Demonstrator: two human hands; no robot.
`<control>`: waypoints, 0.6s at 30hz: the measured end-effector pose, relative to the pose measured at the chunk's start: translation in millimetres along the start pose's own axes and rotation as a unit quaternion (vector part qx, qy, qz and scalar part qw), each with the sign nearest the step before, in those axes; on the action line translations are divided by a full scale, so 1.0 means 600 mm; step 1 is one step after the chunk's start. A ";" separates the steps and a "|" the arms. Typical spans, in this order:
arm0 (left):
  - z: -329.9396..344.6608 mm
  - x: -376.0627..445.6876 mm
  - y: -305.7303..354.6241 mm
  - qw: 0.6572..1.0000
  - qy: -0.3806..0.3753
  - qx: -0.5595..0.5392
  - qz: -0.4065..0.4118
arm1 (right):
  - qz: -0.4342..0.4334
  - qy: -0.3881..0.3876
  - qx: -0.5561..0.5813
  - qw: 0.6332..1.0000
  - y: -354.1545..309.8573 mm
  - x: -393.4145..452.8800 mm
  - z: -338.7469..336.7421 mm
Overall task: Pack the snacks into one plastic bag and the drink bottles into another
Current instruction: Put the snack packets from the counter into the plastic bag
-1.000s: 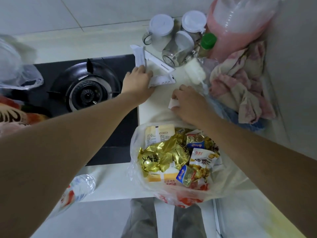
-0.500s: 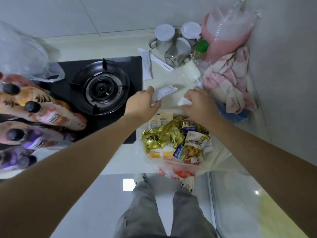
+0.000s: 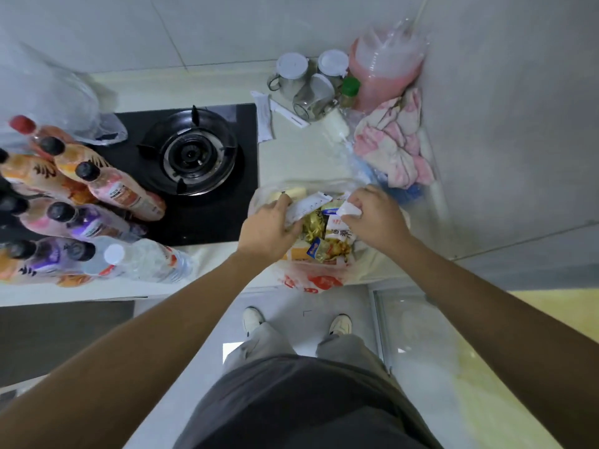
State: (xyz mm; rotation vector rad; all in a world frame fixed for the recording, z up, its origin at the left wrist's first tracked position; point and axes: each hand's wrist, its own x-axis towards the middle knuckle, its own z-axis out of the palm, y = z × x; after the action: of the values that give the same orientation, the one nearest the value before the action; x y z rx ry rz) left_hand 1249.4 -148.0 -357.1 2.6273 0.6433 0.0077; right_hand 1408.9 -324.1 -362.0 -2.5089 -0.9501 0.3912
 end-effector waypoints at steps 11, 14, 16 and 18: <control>0.020 -0.007 0.027 0.998 -0.057 0.028 0.029 | 0.043 0.000 -0.046 0.998 0.012 -0.014 0.021; 0.027 0.004 0.028 0.997 -0.051 0.037 0.035 | 0.035 0.006 -0.055 0.998 0.014 -0.013 0.023; 0.030 0.009 0.025 0.997 -0.054 0.047 0.040 | 0.029 0.005 -0.061 0.998 0.014 -0.013 0.024; 0.034 0.013 0.019 0.996 -0.055 0.052 0.037 | 0.028 -0.003 -0.067 0.997 0.011 -0.014 0.022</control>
State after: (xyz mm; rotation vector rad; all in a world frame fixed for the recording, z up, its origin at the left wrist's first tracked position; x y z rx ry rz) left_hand 1263.5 -162.2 -371.5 2.7285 0.5208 -0.1519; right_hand 1400.9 -330.5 -375.8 -2.6624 -0.9389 0.3631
